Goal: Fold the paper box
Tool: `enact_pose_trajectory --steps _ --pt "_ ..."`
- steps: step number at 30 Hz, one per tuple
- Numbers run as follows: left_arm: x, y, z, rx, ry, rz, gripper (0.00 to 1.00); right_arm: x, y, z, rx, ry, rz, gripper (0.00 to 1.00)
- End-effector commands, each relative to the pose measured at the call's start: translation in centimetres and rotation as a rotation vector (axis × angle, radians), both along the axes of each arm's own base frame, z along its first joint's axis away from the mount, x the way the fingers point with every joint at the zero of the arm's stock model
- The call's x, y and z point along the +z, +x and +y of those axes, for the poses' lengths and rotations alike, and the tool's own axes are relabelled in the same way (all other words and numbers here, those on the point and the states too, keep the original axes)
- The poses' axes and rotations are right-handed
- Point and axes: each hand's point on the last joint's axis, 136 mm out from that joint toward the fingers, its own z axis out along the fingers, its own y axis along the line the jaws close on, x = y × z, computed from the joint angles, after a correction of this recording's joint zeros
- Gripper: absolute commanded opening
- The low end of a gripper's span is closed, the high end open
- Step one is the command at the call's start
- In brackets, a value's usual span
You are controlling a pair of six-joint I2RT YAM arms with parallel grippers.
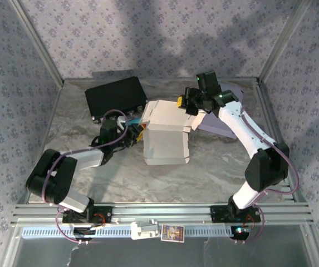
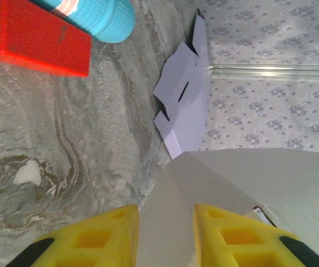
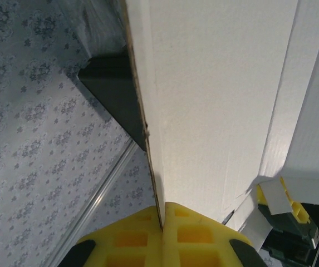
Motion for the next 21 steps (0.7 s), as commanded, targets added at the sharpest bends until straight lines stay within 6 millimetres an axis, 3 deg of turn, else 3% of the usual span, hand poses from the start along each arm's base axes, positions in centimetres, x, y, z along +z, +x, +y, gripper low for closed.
enact_pose_trajectory --steps 1,6,13,16,21 --pt "1.4 -0.5 0.1 -0.052 0.111 -0.059 0.35 -0.9 -0.4 0.1 0.022 -0.027 0.008 0.00" --pt "-1.5 -4.5 3.8 -0.068 0.371 0.062 0.53 -1.6 -0.3 -0.4 0.107 -0.146 -0.084 0.00" --pt "-3.9 -9.9 7.6 -0.161 0.591 0.165 0.51 -3.0 -1.1 1.0 0.208 -0.226 -0.198 0.00" --pt "-3.4 -10.3 8.7 -0.151 0.613 0.131 0.48 -3.6 -1.9 2.0 0.273 -0.252 -0.252 0.00" --pt "-2.4 -9.1 9.2 -0.148 0.622 0.003 0.35 -4.3 -3.3 3.2 0.385 -0.302 -0.368 0.00"
